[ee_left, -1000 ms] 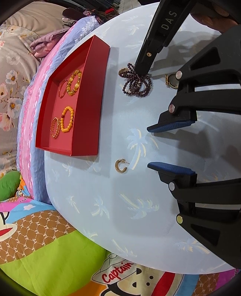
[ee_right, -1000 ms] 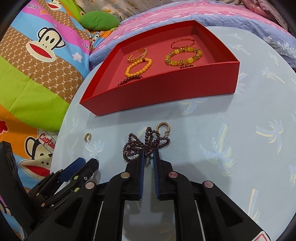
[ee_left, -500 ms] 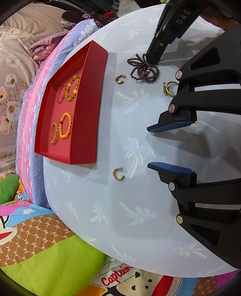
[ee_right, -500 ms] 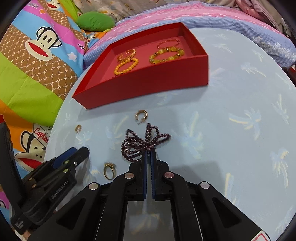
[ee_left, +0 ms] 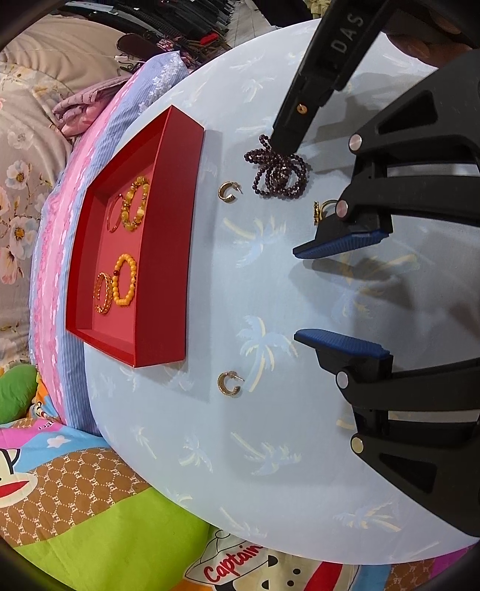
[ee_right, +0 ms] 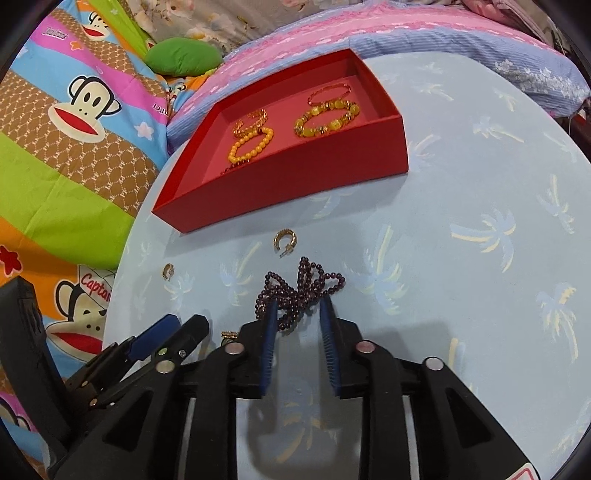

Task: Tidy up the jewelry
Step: 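Grasp the dark garnet bead strand with the right tool while the left tool approaches the gold ring, then close the left tool on the gold ring while the right tool holds the garnet strand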

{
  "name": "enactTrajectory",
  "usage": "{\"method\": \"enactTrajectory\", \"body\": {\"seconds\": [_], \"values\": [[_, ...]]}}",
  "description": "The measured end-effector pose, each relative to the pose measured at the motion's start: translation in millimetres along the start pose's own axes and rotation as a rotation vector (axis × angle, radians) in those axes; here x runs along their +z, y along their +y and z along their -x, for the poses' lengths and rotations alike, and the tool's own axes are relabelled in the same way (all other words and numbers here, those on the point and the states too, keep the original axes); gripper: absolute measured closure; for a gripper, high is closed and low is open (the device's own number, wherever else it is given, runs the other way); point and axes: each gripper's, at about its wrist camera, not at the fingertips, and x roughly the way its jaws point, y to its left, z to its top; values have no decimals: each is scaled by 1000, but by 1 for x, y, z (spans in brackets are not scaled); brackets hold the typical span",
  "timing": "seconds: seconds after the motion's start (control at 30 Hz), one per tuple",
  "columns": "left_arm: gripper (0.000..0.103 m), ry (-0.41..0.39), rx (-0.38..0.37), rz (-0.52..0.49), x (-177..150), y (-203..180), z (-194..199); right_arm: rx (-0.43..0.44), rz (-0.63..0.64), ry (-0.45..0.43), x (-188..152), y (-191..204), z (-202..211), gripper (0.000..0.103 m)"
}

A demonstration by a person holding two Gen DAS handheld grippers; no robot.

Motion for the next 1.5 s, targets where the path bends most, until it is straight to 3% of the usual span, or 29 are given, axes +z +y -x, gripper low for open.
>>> {"method": "enactTrajectory", "body": {"seconds": [0.23,0.33,0.43,0.6,0.73,1.0,1.1,1.23,1.5], "values": [[65,7,-7,-7,-1,-4,-2,-6,-35,0,5,-4,-5,76],[65,9,-17,-12,-3,-6,-1,-4,-27,21,3,-5,-11,91],[65,14,-31,-15,-4,-8,0,-4,-12,14,-1,-3,-10,99],[64,26,-80,-2,-5,-11,2,-37,14,-23,0,-3,-1,99],[57,30,-111,0,-7,-17,6,-47,4,-32,-1,-7,3,99],[56,30,-104,-39,-9,-28,-1,-45,-4,-26,-4,-9,5,99],[62,25,-95,-59,-9,-31,-1,-42,-6,-23,-5,-10,5,99],[83,30,-117,-57,-9,-29,-1,-39,-6,-22,-6,-10,4,99],[84,21,-127,-54,-4,-27,4,-37,13,-36,-4,-4,9,99]]}}
